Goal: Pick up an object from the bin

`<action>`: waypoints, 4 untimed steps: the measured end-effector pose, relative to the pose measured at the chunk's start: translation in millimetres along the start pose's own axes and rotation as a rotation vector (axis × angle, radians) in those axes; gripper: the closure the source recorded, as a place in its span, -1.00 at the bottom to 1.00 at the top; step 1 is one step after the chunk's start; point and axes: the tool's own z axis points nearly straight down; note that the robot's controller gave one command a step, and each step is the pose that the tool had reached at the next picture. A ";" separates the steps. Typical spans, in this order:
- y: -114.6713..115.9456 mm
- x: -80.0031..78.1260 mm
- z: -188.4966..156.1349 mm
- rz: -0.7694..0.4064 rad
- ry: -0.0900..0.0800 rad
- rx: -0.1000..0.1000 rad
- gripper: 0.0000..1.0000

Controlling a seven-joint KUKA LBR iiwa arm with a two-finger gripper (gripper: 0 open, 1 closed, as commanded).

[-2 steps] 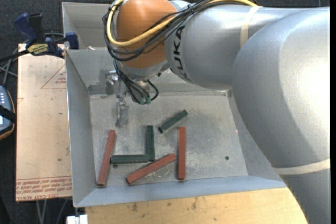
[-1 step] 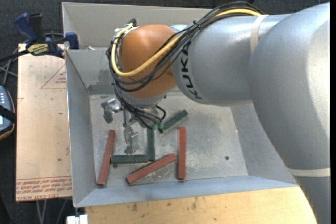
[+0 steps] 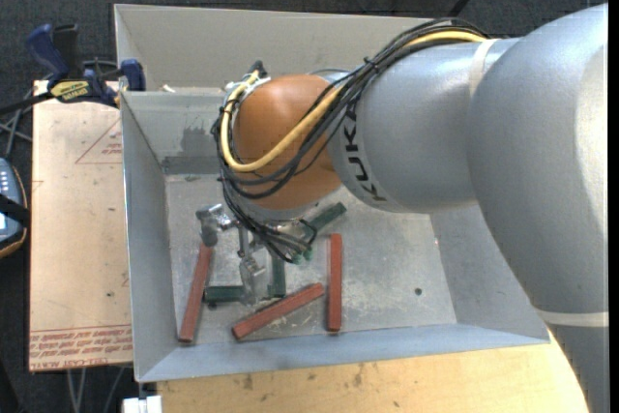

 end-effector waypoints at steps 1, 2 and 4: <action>-31.8 29.1 62.1 -0.115 0.006 -0.001 -1.00; -13.5 41.4 57.2 0.053 -0.003 0.000 1.00; -13.3 42.6 54.6 0.053 0.000 0.000 1.00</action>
Offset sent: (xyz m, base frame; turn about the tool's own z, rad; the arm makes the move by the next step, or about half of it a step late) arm -0.0332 -0.0312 -0.0593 0.0516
